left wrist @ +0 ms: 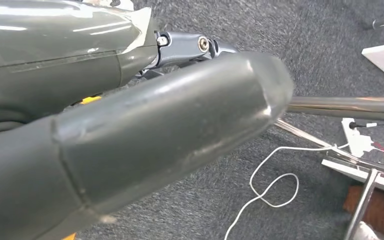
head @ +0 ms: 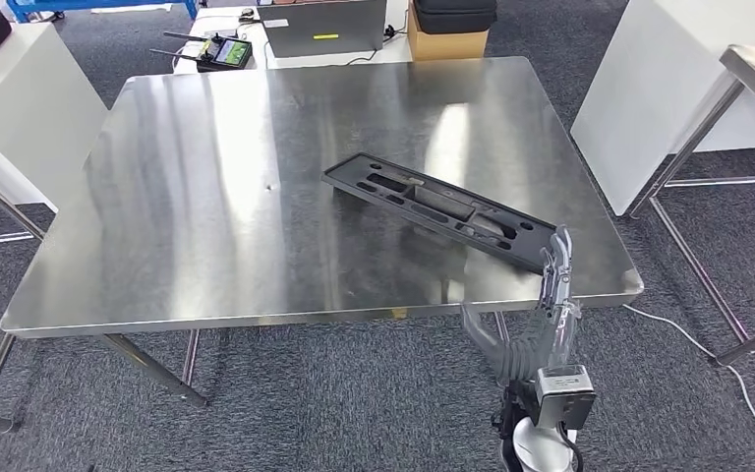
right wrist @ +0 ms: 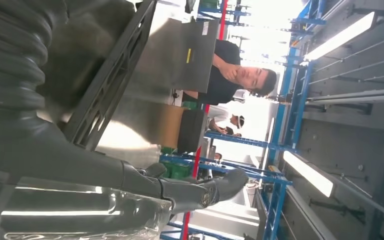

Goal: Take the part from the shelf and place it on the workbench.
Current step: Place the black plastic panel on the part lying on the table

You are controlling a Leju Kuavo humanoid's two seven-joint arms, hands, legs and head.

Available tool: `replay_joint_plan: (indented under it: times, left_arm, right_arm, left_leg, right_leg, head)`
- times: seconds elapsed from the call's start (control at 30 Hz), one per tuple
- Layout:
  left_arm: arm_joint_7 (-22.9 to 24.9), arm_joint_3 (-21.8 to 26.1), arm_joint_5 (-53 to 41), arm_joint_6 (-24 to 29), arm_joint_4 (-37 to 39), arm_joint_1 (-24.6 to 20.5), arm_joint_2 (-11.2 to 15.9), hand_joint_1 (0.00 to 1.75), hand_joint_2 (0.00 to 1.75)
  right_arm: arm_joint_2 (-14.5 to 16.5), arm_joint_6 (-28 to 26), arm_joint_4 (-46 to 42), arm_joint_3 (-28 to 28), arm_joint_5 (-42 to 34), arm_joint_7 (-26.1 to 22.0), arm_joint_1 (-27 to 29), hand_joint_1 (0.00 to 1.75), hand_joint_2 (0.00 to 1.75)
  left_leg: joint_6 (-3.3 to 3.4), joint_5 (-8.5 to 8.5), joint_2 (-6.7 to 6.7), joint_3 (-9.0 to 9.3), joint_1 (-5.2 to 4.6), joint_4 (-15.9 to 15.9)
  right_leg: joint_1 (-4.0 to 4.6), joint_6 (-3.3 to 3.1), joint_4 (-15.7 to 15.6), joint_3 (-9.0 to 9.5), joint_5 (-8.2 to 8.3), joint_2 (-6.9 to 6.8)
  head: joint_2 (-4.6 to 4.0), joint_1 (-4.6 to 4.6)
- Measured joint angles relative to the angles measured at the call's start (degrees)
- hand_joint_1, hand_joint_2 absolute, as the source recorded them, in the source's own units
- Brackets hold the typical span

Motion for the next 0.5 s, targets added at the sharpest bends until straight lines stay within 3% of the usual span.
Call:
replay_joint_plan:
  times: [0.07, 0.13, 0.2, 0.23, 0.33, 0.37, 0.4, 0.5]
  left_arm:
    - [0.0, 0.2, 0.0, 0.01, 0.02, -0.01, -0.02, 0.0, 0.0]
    - [0.0, 0.37, -0.01, 0.02, 0.03, -0.01, -0.04, 0.0, 0.0]
    - [0.0, 0.57, -0.08, 0.02, 0.1, 0.0, -0.06, 0.0, 0.0]
    - [0.0, 0.66, -0.14, 0.03, 0.17, -0.01, -0.07, 0.0, 0.0]
    - [-0.01, 0.91, -0.29, 0.04, 0.3, -0.21, -0.08, 0.0, 0.0]
    - [-0.01, 0.99, -0.34, 0.03, 0.31, -0.34, -0.11, 0.0, 0.0]
    - [-0.02, 1.08, -0.38, 0.03, 0.32, -0.44, -0.14, 0.0, 0.0]
    - [-0.02, 1.23, -0.74, 0.12, 0.39, -0.5, -0.23, 0.0, 0.0]
  right_arm:
    - [0.22, 0.02, 0.02, -0.05, 0.01, 0.0, -0.06, 0.0, 1.75]
    - [0.4, 0.04, 0.09, -0.1, 0.02, 0.01, -0.09, 0.0, 1.75]
    - [0.47, 0.12, 0.28, -0.16, 0.08, 0.19, -0.12, 0.0, 1.75]
    - [0.49, 0.17, 0.42, -0.2, 0.16, 0.36, -0.21, 0.0, 1.75]
    - [0.75, 0.25, 0.85, -0.39, 0.46, 0.78, -0.87, 0.0, 1.75]
    - [0.86, 0.25, 0.98, -0.45, 0.51, 0.82, -1.17, 0.0, 1.75]
    - [0.96, 0.25, 1.13, -0.5, 0.54, 0.86, -1.47, 0.0, 1.75]
    - [1.17, 0.25, 1.88, -0.67, 0.58, 0.93, -2.16, 0.0, 1.75]
  left_leg:
    - [-0.54, -3.47, 0.01, -1.6, 0.3, 4.0]
    - [-0.96, -8.29, 0.02, -4.32, 0.37, 11.44]
    - [-0.98, -10.24, 0.02, -5.24, 0.38, 15.66]
    - [-0.8, -9.64, 0.02, -3.99, 0.37, 14.53]
    - [0.15, -5.95, -0.02, 3.97, 0.18, 2.78]
    - [0.42, -5.33, -0.05, 5.49, -0.04, 0.14]
    - [0.66, -5.1, -0.08, 5.96, -0.32, -1.0]
    - [1.79, -3.25, 0.08, 5.15, -0.67, -1.65]
  right_leg:
    - [-0.08, -0.87, -0.11, -0.56, 0.57, -0.09]
    - [0.24, -1.55, -0.08, -1.45, 1.18, -0.22]
    - [0.57, -1.82, -0.05, -2.45, 1.91, -0.29]
    - [0.69, -1.81, -0.04, -2.91, 2.3, -0.29]
    - [1.0, -1.39, -0.09, -3.77, 3.52, -0.27]
    - [1.06, -1.12, -0.15, -3.84, 3.87, -0.3]
    - [1.03, -0.75, -0.26, -3.82, 4.22, -0.35]
    - [0.97, 0.41, -0.68, -4.18, 4.98, -0.4]
  head:
    - [0.0, -0.08]
    - [0.0, -0.15]
    - [0.0, -0.14]
    - [0.0, -0.13]
    - [0.0, -0.09]
    - [0.0, -0.03]
    - [0.0, 0.04]
    - [0.01, 0.16]
